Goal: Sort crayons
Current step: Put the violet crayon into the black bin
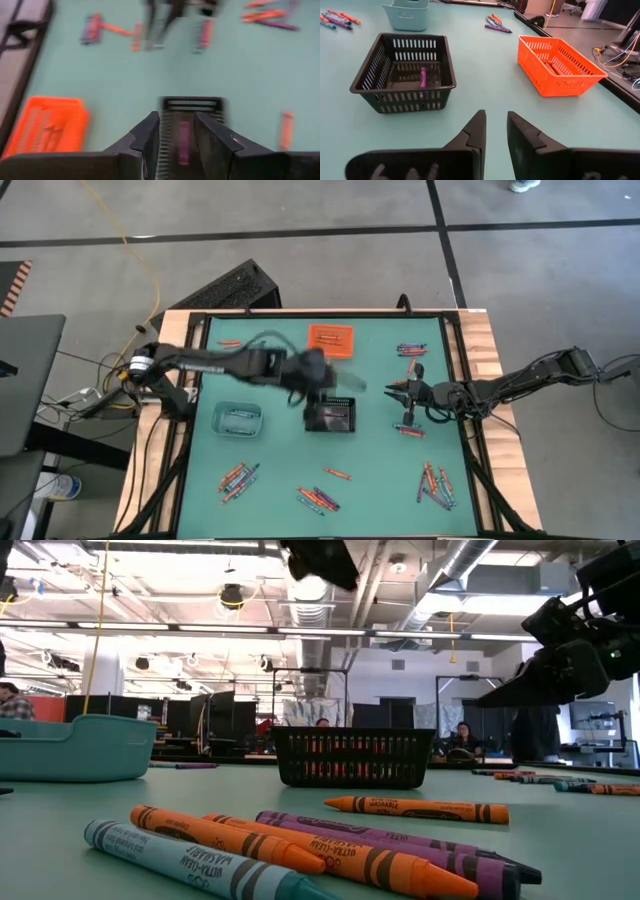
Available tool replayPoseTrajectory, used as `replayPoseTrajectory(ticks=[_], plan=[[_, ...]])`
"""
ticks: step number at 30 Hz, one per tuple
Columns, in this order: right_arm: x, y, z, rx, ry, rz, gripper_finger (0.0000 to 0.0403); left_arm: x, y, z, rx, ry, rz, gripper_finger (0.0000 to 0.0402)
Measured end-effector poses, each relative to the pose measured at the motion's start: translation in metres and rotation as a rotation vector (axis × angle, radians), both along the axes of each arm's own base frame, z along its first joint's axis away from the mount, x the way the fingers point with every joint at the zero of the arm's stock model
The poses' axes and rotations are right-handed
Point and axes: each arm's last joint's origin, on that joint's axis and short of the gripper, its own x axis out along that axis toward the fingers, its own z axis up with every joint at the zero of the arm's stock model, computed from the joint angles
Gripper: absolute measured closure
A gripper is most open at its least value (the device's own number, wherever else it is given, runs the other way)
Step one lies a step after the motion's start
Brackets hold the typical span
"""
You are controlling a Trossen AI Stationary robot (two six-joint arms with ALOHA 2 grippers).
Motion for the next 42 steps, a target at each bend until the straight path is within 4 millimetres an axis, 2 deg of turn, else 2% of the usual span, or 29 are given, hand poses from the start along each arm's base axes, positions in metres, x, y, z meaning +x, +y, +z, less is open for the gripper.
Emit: replayPoseTrajectory(ticks=[5, 10, 15, 18, 24, 30, 33, 37, 42], plan=[[0.0, 0.0, 0.0, 0.021, -0.007, -0.003, 0.0329, -0.012, -0.07, -0.006, -0.01, 0.051, -0.092, 0.0292], [0.0, 0.0, 0.0, 0.023, -0.008, -0.004, 0.0329, -0.023, -0.132, -0.028, -0.027, 0.112, -0.189, 0.0292], [0.0, 0.0, 0.0, 0.025, -0.009, -0.005, 0.0329, -0.028, -0.177, -0.059, -0.019, 0.184, -0.262, 0.0292], [0.0, 0.0, 0.0, 0.025, -0.008, -0.005, 0.0329, -0.021, -0.195, -0.084, 0.011, 0.197, -0.272, 0.0292], [0.0, 0.0, 0.0, 0.026, -0.007, -0.005, 0.0329, -0.004, -0.212, -0.135, 0.013, 0.257, -0.321, 0.0292], [0.0, 0.0, -0.001, 0.025, -0.003, -0.005, 0.0329, 0.007, -0.209, -0.133, -0.045, 0.256, -0.343, 0.0292], [0.0, 0.0, -0.001, 0.024, -0.002, -0.005, 0.0329, 0.002, -0.206, -0.137, -0.045, 0.319, -0.325, 0.0292], [0.0, 0.0, -0.001, 0.024, 0.0, -0.005, 0.0329, -0.004, -0.206, -0.148, -0.128, 0.375, -0.291, 0.0292], [0.0, 0.0, -0.001, 0.023, 0.0, -0.005, 0.0329, -0.01, -0.215, -0.153, -0.182, 0.376, -0.291, 0.0292]])
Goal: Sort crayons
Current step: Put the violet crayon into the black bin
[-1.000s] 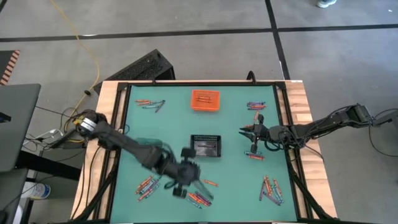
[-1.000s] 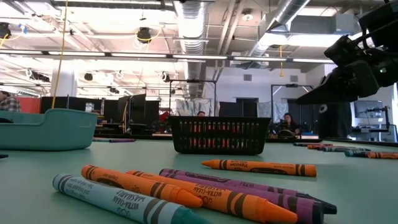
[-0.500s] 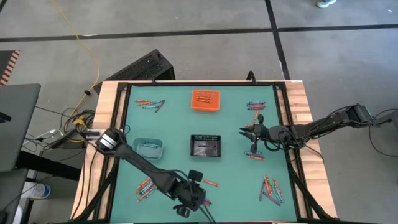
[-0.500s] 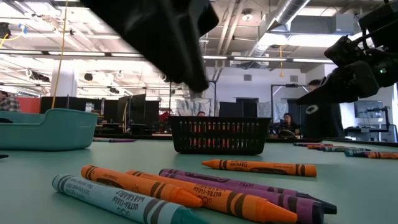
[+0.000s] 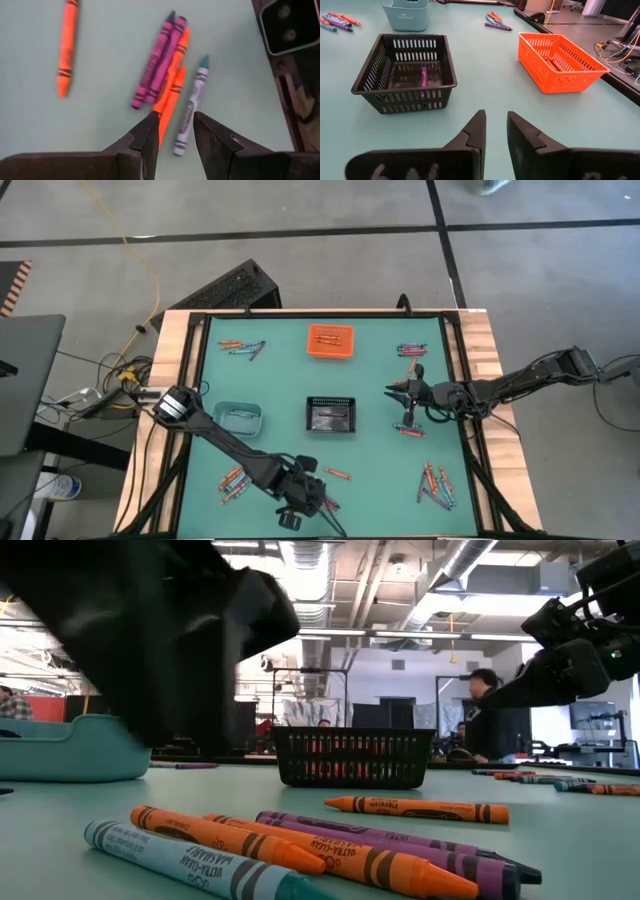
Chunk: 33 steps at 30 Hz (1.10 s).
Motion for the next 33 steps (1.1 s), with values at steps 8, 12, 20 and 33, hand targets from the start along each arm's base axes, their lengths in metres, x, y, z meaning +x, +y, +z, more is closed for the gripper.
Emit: replayPoseTrajectory(ticks=[8, 12, 20, 33], plan=[[0.0, 0.0, 0.0, -0.001, 0.0, 0.0, 0.0329, -0.01, -0.012, -0.01, -0.019, -0.017, 0.007, 0.0292], [0.0, 0.0, 0.0, 0.005, -0.002, -0.002, 0.0329, -0.011, -0.015, -0.009, 0.004, -0.035, 0.006, 0.0292], [0.0, 0.0, 0.0, 0.015, -0.005, -0.005, 0.0329, -0.005, -0.008, -0.008, 0.129, -0.12, -0.05, 0.0292], [0.0, 0.0, 0.0, 0.014, -0.005, -0.005, 0.0329, 0.02, 0.024, -0.004, 0.117, -0.173, -0.115, 0.0292]])
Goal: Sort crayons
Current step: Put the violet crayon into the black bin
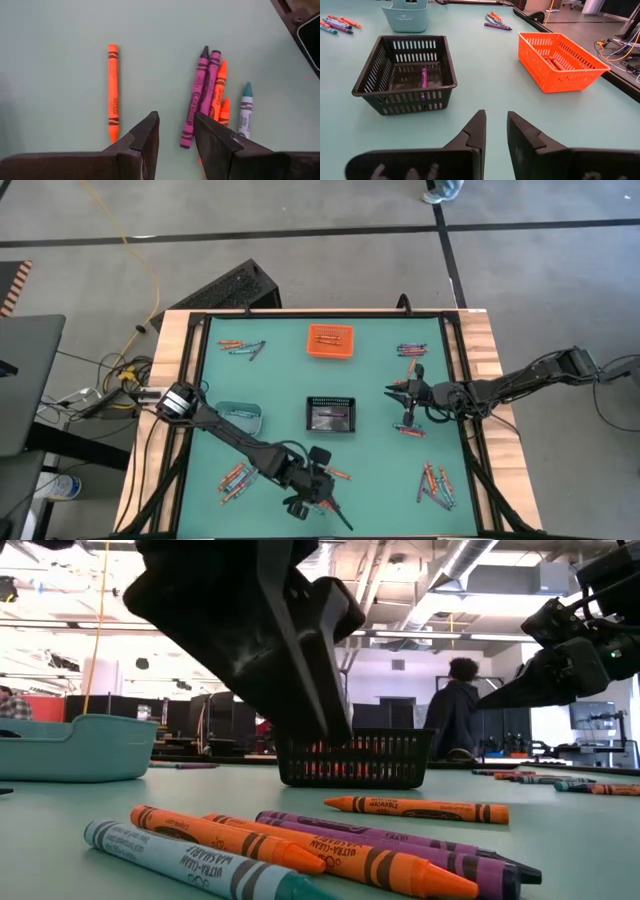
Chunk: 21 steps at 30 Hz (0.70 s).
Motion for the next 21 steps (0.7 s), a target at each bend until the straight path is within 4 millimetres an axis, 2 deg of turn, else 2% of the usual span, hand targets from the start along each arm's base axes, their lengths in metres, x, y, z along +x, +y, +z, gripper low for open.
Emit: replayPoseTrajectory(ticks=[11, 18, 21], plan=[[0.0, 0.0, 0.0, 0.0, 0.0, 0.0, 0.0329, -0.001, -0.003, 0.0, -0.019, -0.003, 0.021, 0.0292], [0.0, 0.0, -0.001, -0.001, 0.009, 0.0, 0.0329, 0.004, -0.009, -0.02, -0.069, 0.028, -0.007, 0.0292], [0.0, 0.0, -0.001, -0.002, 0.014, -0.001, 0.0329, 0.008, -0.006, -0.021, -0.096, 0.028, -0.008, 0.0292]])
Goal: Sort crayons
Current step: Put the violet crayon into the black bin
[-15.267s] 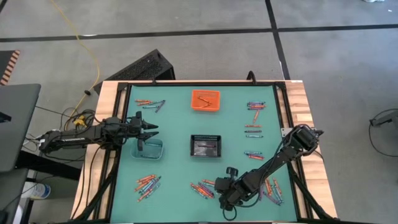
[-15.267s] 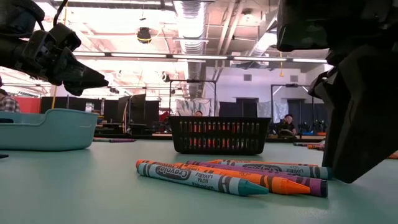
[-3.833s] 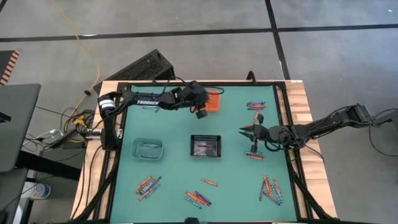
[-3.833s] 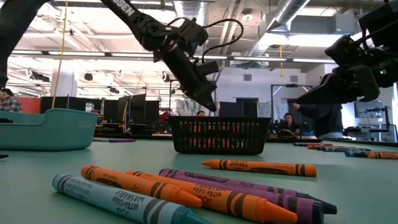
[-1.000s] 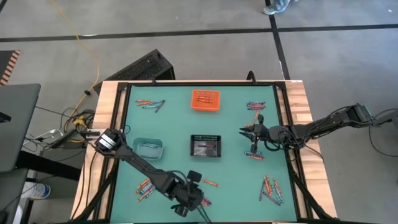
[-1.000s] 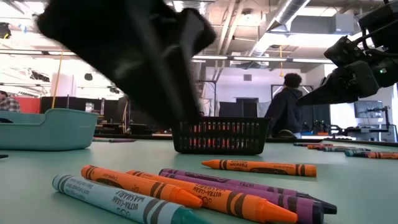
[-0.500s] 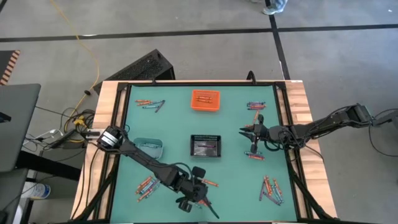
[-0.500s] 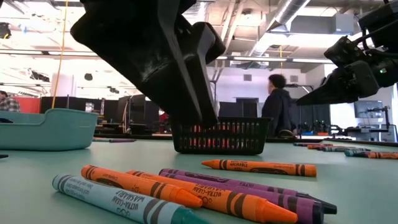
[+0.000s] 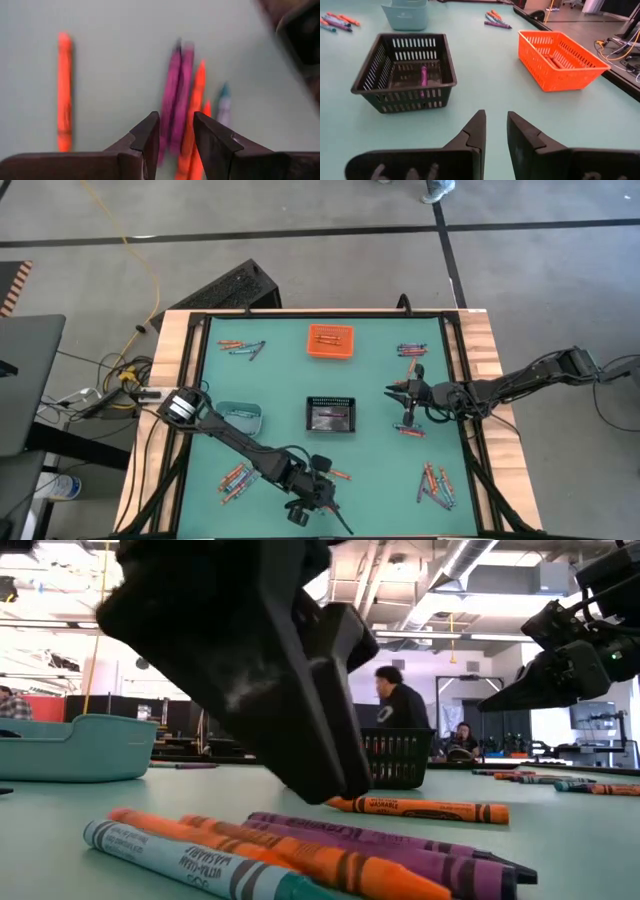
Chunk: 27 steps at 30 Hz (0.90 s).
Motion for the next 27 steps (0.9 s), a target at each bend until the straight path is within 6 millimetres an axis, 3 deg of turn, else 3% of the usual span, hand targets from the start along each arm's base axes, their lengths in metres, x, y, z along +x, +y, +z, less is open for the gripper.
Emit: replayPoseTrajectory(ticks=[17, 27], plan=[[0.0, 0.0, 0.0, 0.0, 0.0, -0.001, 0.0329, 0.003, 0.007, -0.003, 0.051, -0.007, -0.008, 0.0292], [0.0, 0.0, 0.0, 0.0, 0.0, -0.001, 0.0329, -0.002, 0.014, -0.008, 0.107, 0.075, 0.001, 0.0292]])
